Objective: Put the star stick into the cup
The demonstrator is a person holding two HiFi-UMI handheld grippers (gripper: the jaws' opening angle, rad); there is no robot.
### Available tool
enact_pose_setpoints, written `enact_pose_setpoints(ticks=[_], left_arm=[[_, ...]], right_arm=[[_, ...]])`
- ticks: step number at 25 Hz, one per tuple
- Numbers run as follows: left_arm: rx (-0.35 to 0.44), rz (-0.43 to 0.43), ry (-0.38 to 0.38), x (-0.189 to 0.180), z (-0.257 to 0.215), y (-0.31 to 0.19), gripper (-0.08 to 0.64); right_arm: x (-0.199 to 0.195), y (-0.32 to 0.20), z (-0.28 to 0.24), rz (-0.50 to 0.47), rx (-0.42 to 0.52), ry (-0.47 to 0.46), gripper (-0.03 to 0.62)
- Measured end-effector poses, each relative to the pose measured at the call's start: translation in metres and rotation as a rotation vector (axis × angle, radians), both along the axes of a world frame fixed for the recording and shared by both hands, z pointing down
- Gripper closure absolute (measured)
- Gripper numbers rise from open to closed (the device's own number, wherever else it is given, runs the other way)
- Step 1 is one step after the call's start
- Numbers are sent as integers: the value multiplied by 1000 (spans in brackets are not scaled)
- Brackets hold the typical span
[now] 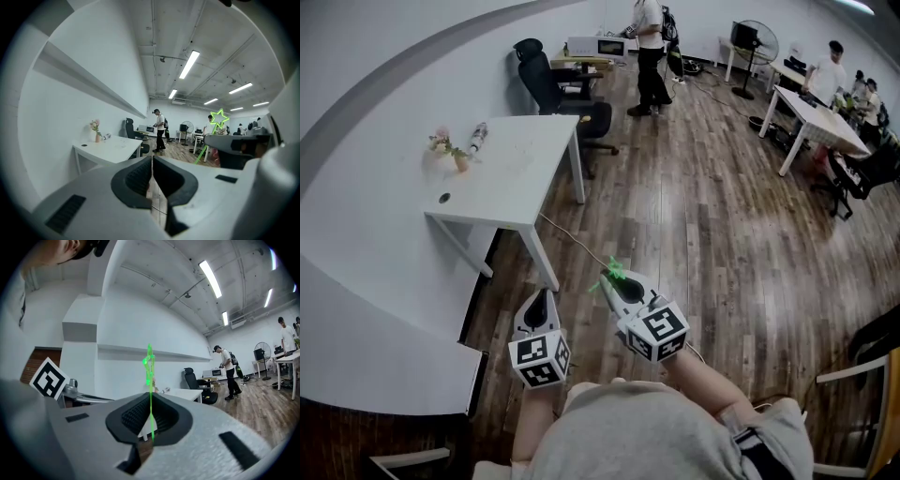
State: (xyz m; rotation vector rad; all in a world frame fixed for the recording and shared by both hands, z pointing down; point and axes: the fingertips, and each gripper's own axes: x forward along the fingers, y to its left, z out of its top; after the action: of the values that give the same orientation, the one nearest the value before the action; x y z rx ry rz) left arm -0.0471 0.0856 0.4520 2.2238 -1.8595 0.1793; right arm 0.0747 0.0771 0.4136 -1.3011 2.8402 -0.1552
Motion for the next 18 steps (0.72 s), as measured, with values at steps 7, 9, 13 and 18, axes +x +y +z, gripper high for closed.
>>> enact_pose_setpoints(ticks=[7, 9, 13, 18], left_arm=[[3, -8, -9, 8, 0, -11, 549], [1, -11, -12, 9, 2, -13, 549], [-1, -21, -11, 12, 4, -17, 549], [-9, -40, -4, 8, 7, -23, 549]], right_arm=[[7, -12, -1, -18, -4, -11, 583], [9, -16, 1, -21, -7, -16, 583], [13, -22, 1, -24, -13, -28, 583], [11, -29, 5, -38, -28, -36, 583]])
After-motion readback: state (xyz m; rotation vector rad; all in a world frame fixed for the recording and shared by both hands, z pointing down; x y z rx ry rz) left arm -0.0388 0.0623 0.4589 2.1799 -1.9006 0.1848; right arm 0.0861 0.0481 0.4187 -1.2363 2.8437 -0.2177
